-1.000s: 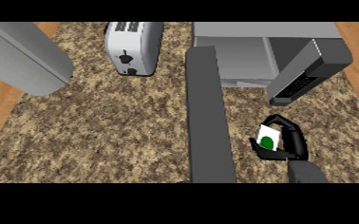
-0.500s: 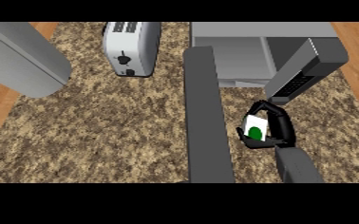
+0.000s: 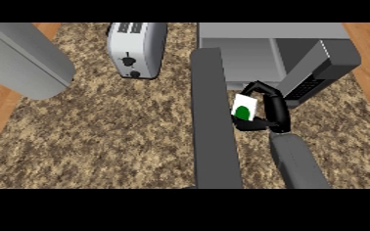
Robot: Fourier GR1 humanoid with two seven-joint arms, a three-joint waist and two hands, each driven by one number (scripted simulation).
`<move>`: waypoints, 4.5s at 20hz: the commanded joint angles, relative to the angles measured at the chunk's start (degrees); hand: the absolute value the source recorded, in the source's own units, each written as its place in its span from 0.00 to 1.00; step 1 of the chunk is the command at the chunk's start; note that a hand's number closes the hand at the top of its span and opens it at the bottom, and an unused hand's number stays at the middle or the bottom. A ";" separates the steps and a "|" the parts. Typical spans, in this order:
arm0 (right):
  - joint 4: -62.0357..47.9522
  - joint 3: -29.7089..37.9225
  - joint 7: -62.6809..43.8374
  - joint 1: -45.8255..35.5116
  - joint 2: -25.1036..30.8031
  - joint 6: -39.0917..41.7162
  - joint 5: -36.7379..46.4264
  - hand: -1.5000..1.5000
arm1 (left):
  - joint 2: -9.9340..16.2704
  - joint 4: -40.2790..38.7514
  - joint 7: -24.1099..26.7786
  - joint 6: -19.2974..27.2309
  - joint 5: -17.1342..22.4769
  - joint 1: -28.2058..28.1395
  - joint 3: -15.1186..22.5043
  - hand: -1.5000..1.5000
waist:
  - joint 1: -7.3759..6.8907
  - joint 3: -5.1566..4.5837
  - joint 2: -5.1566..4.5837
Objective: Pick up the milk, place it into the microwave and close the microwave
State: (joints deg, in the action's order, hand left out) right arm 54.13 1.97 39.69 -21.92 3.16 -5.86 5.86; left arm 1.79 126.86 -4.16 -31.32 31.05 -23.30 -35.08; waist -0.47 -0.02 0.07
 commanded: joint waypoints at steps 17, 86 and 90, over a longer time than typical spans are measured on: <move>-36.65 7.30 -3.29 -33.04 4.92 -20.28 10.09 1.00 | 2.54 -5.72 0.40 -1.14 -2.23 6.32 0.22 0.00 | -2.79 0.12 -1.45; -45.24 19.15 16.55 -22.45 6.11 7.97 1.02 0.00 | -1.77 -6.26 -3.21 -4.06 -14.22 10.36 27.77 1.00 | -0.41 0.10 -0.29; -41.69 17.83 17.15 -17.33 6.38 8.93 0.74 0.00 | -1.77 -9.87 -5.38 -1.30 -15.21 14.96 30.53 1.00 | 0.43 0.04 -0.08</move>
State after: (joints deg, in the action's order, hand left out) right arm 10.16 20.27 54.77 -43.60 8.87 -0.14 7.28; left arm 0.29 116.96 -7.30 -35.47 16.56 -9.49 -8.18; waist -0.59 0.06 -0.23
